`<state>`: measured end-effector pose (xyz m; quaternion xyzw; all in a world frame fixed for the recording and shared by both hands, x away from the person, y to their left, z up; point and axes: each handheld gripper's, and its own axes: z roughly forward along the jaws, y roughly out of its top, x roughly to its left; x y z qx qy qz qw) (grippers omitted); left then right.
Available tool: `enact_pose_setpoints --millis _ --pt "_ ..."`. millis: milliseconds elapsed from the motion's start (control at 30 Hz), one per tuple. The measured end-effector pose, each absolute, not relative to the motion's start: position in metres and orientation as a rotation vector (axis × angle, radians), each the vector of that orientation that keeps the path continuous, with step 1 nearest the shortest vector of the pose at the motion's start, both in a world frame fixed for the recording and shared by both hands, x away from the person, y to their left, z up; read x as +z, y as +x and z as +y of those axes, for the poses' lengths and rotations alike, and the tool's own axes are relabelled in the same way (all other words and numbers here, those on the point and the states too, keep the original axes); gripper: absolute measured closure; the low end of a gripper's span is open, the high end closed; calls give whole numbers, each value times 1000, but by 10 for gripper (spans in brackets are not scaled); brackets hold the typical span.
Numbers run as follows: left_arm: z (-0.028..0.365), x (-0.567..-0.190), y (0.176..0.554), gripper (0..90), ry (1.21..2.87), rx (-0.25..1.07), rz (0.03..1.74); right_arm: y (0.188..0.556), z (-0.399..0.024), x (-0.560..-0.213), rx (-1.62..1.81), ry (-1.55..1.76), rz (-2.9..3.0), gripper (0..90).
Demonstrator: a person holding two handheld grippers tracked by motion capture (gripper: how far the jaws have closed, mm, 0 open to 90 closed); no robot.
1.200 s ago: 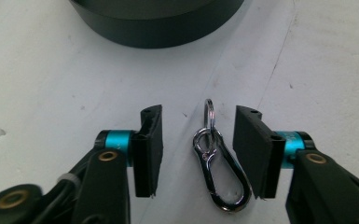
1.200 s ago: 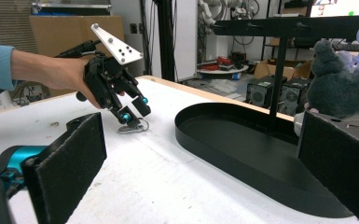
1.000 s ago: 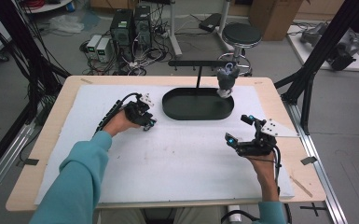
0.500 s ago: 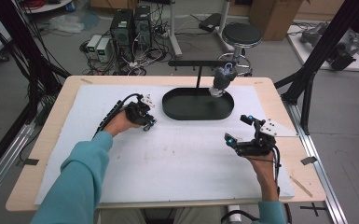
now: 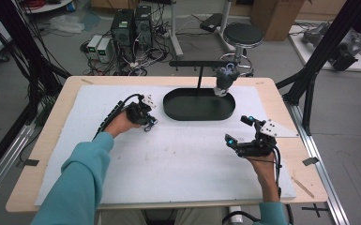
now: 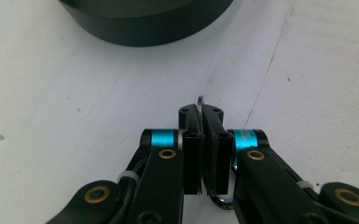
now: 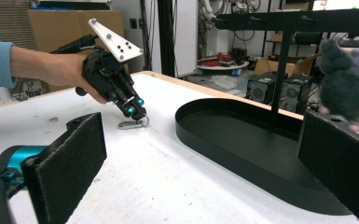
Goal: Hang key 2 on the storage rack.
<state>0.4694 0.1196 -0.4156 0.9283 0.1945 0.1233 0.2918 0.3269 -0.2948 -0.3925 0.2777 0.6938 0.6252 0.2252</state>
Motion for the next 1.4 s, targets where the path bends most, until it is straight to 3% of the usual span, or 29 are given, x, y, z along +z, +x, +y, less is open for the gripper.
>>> enact_pose_setpoints --millis 567,1067,1400 --pt "120 -409 467 882 2445 321 484 328 -295 -395 1725 771 1915 7" --pt "129 -369 448 882 2276 267 452 331 -284 -394 1700 762 2000 8" --pt "126 -349 430 882 2161 229 393 341 -273 -376 1756 726 2076 7"
